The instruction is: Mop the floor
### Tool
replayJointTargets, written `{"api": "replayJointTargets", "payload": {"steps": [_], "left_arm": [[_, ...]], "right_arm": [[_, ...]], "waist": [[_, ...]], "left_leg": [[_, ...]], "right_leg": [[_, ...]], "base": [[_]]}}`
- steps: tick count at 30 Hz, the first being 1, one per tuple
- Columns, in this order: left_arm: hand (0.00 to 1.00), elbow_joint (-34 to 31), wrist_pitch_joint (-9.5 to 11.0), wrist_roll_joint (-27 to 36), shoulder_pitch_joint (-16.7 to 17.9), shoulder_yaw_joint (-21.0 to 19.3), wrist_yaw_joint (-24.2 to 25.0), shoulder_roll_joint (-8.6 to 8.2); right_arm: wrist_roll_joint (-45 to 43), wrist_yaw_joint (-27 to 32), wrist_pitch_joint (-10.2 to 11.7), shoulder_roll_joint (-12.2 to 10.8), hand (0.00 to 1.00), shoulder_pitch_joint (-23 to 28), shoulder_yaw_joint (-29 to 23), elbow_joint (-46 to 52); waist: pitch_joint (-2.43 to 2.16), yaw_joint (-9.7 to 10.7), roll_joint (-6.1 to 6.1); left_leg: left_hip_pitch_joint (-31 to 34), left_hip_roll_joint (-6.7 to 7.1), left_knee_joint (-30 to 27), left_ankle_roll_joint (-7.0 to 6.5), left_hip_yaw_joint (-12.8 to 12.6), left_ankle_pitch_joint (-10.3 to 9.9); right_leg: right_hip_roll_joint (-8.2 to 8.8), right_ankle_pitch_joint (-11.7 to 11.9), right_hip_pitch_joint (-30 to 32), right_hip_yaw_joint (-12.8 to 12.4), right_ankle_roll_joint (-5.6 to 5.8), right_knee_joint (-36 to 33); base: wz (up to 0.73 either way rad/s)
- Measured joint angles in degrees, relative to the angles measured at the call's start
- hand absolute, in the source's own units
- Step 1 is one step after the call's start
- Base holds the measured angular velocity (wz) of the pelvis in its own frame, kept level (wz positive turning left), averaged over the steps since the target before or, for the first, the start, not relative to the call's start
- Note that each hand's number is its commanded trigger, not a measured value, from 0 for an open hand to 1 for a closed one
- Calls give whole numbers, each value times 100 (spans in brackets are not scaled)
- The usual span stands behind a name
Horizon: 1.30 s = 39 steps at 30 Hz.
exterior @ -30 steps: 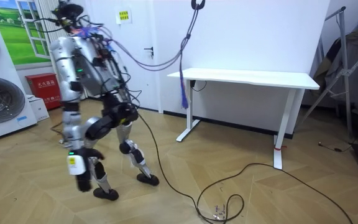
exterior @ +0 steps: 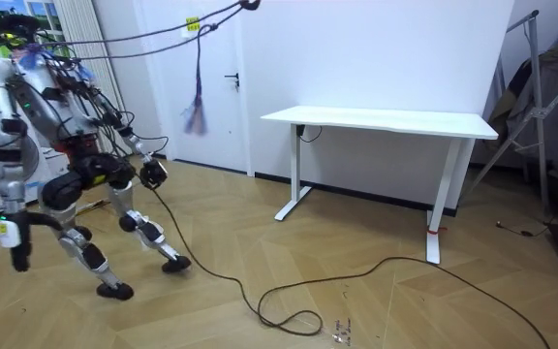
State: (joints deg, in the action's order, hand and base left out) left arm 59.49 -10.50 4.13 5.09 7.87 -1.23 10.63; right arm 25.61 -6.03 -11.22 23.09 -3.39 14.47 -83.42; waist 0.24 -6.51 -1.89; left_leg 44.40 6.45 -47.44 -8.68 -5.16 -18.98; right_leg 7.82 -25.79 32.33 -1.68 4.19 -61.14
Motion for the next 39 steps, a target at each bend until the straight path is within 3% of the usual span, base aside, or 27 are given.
{"api": "replayJointTargets", "payload": {"steps": [2,3,4,6,8,9,10,11,12,13,15,17,18,20,22,23,25,26,27,29,30,31,32,33,34,37,39], "left_arm": [[0,28,49,19,-5,6,-53,-33],[0,39,54,16,-4,0,-97,-74],[0,44,56,12,0,1,-139,-112],[0,70,54,17,59,0,-218,-165],[0,98,-8,31,138,-15,-321,-161],[0,101,-59,24,147,-31,-361,-146],[0,93,-70,32,134,-31,-354,-147],[0,91,-78,34,113,-31,-351,-148],[0,92,-80,86,101,-27,-353,-134],[0,108,-87,219,103,-13,-354,-73],[0,124,-135,493,110,-2,-363,27],[0,14,-153,758,140,31,-365,262],[0,-24,-153,756,174,33,-366,302],[0,-45,-176,739,257,154,-357,374],[0,-121,-223,655,347,130,-299,375],[0,-154,-230,612,378,130,-277,374],[0,-226,-222,530,493,123,-108,383],[0,-208,-233,514,479,116,-23,405],[0,-205,-244,495,473,117,-4,401],[0,-151,-209,454,300,125,83,329],[0,-98,-206,416,219,127,81,296],[0,23,-194,410,56,120,64,223],[0,23,-195,410,-12,102,53,180],[0,5,-156,346,-65,32,36,96],[0,8,-39,267,-91,-37,-7,6],[0,44,88,260,-105,-29,-208,-179],[0,113,96,263,-105,-8,-355,-261]], "right_arm": [[-73,184,46,-137,100,47,-1,-14],[-110,296,83,-213,100,37,2,0],[-168,406,89,-285,100,35,13,43],[-268,520,88,-371,100,33,36,125],[-392,625,87,-502,100,34,68,161],[-490,639,48,-572,100,47,52,211],[-500,640,-27,-595,100,10,19,221],[-493,636,-58,-591,100,-20,-14,203],[-508,627,-122,-566,100,-170,-78,146],[-556,566,-215,-516,100,-433,-114,91],[-570,399,-359,-278,100,-961,-105,29],[-529,251,-260,88,100,-1665,-29,49],[-500,217,-200,172,100,-1805,4,90],[-413,139,-144,444,100,-2284,173,306],[-310,65,-299,469,100,-2480,133,337],[-288,42,-319,462,100,-2476,90,357],[-287,-59,-303,423,100,-2296,3,358],[-285,-121,-257,375,100,-2103,25,359],[-264,-153,-234,372,100,-1940,55,357],[-138,-167,-162,340,100,-1166,116,308],[-135,-165,-133,297,100,-975,119,248],[-137,-151,-111,184,100,-666,160,96],[-140,-124,-109,128,100,-525,180,59],[-174,-43,-65,18,100,-259,180,54],[-226,66,27,-75,100,-89,176,53],[-307,434,215,-252,100,-37,182,73],[-335,618,233,-365,100,-50,180,103]], "waist": [[40,72,-109],[88,111,-225],[106,118,-319],[134,145,-379],[101,161,-393],[91,196,-365],[88,220,-350],[92,210,-335],[88,192,-264],[97,150,-88],[95,75,57],[109,-183,369],[110,-222,421],[138,-369,530],[149,-422,575],[149,-458,574],[147,-488,523],[148,-475,526],[140,-461,529],[107,-323,458],[101,-311,447],[89,-294,428],[72,-281,390],[47,-217,294],[15,-62,159],[47,69,-126],[46,86,-271]], "left_leg": [[-165,130,83,85,380,-135],[-233,159,82,135,620,-191],[-306,191,155,183,834,-216],[-456,198,328,244,1044,-206],[-604,237,426,364,1258,-241],[-611,237,346,451,1280,-298],[-595,214,225,509,1289,-322],[-569,198,132,550,1279,-344],[-496,108,-103,624,1246,-384],[-400,41,-371,662,1148,-405],[-110,-113,-1048,726,1088,-383],[304,-368,-1958,1078,923,-136],[415,-418,-2170,1097,898,-29],[785,-481,-2832,1102,831,443],[955,-487,-2358,995,771,344],[980,-494,-2029,944,706,313],[910,-522,-244,946,463,384],[876,-560,72,729,283,745],[833,-563,143,690,183,783],[574,-553,169,295,-241,582],[516,-533,149,228,-313,499],[387,-451,141,166,-375,363],[325,-431,141,145,-377,283],[215,-352,161,120,-309,194],[145,-231,184,121,-22,156],[-56,25,391,223,705,137],[-243,84,577,345,1038,130]], "right_leg": [[-62,19,202,0,-30,-57],[-195,-15,431,17,-88,-58],[-315,-67,717,59,-158,-21],[-387,-82,999,70,-167,542],[-407,109,989,65,-206,1502],[-353,408,917,235,-284,1521],[-269,394,852,466,-453,1460],[-253,356,831,558,-500,1416],[-243,248,822,689,-595,1294],[-227,104,841,782,-677,1106],[-300,-98,840,951,-809,859],[-424,-347,913,995,-963,497],[-463,-398,905,1003,-985,439],[-568,-616,787,987,-1019,290],[-568,-669,682,950,-1034,345],[-567,-684,623,937,-1019,397],[-526,-749,309,932,-909,694],[-440,-815,115,930,-829,844],[-378,-850,7,930,-768,919],[-294,-913,-294,687,-593,1100],[-253,-873,-313,642,-513,1018],[-150,-742,-330,613,-292,811],[-129,-613,-318,608,-203,700],[-101,-321,-260,622,-133,448],[-104,-52,-164,584,-142,229],[-113,-86,419,371,-157,305],[-127,-89,715,310,-162,779]], "base": [[-59],[-82],[-79],[-68],[-35],[25],[39],[50],[45],[40],[21],[3],[0],[10],[15],[14],[11],[14],[39],[69],[46],[14],[5],[3],[0],[-59],[-77]]}}
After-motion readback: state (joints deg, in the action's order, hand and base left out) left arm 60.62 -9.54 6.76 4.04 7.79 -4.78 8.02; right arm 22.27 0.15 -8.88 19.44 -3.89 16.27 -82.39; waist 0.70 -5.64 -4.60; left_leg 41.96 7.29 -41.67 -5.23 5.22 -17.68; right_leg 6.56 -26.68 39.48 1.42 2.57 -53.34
